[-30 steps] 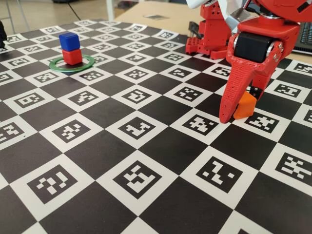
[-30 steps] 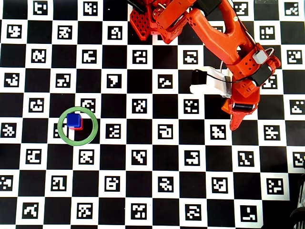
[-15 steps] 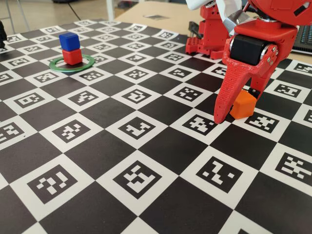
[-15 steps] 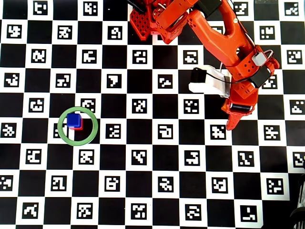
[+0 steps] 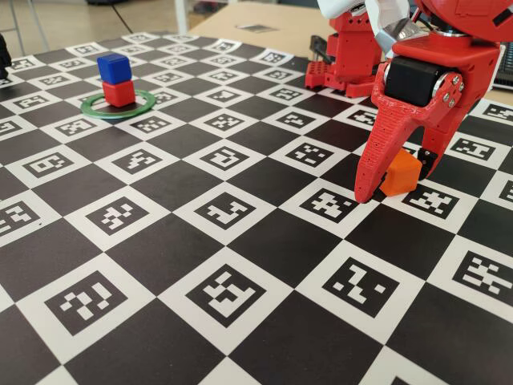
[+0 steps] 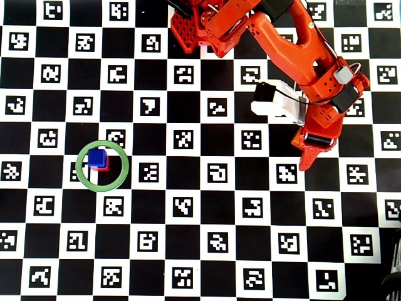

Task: Grab the red cube then put it in the green circle then put the blue cube on top and finally the orange cube on top

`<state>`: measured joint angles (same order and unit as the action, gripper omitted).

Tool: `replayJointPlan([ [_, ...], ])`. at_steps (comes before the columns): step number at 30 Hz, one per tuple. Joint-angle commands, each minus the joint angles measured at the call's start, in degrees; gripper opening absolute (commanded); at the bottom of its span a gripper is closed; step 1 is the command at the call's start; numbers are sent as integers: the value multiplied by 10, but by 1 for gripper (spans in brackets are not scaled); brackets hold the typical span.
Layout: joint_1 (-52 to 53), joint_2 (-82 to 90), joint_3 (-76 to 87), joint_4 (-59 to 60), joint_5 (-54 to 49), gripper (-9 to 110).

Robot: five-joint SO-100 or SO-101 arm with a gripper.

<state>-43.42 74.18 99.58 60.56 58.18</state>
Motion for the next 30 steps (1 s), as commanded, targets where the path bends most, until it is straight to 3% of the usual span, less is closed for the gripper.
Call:
replayJointPlan([
  [1, -3, 26, -27, 11, 6, 45],
  [30, 13, -3, -28, -23, 70, 43],
])
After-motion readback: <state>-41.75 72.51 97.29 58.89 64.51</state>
